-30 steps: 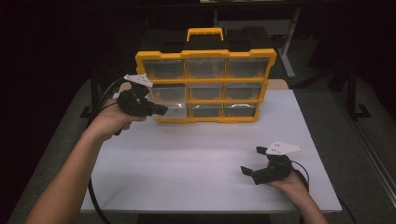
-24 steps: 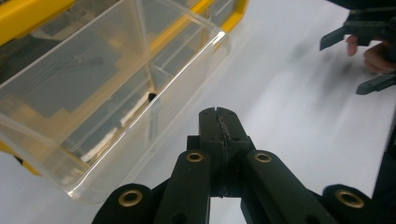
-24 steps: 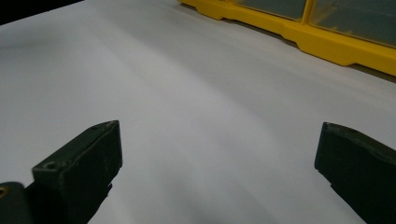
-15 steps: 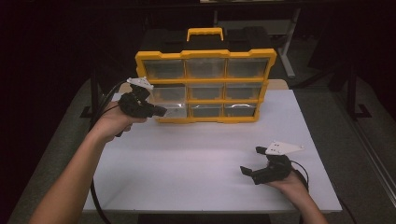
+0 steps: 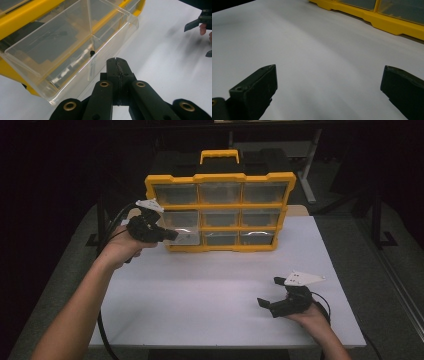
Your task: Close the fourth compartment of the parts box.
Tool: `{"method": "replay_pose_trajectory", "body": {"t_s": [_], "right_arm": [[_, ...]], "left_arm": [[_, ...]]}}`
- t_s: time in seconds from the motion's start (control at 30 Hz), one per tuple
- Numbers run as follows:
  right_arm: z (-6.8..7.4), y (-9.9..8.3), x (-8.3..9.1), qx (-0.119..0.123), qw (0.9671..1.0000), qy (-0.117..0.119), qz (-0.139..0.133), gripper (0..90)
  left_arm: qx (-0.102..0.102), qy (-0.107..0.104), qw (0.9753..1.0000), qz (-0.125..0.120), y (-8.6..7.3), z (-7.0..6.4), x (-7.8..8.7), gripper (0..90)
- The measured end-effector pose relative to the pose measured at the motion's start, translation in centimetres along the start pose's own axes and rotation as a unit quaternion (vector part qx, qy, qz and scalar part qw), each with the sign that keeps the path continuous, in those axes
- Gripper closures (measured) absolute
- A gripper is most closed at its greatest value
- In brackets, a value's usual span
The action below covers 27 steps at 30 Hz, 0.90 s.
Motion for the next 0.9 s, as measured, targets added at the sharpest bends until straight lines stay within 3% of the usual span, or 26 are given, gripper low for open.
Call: {"method": "replay_pose_trajectory", "body": {"t_s": [0.9], "right_arm": [[0.0,0.0,0.0,0.001,1.0,0.001,0.0,0.3]], "left_arm": [[0.012,0.017,0.9997,-0.016,1.6,1.0,-1.0,90.0]]}}
Point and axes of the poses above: each handheld gripper's, and its own axes: x roughly backward along the jaws, y roughly out of its top, z roughly to its left, the point moved 5 cm from there along -x, roughly forward along the jaws, and after that the axes turned 10 degrees about x, right-handed, at the moved point
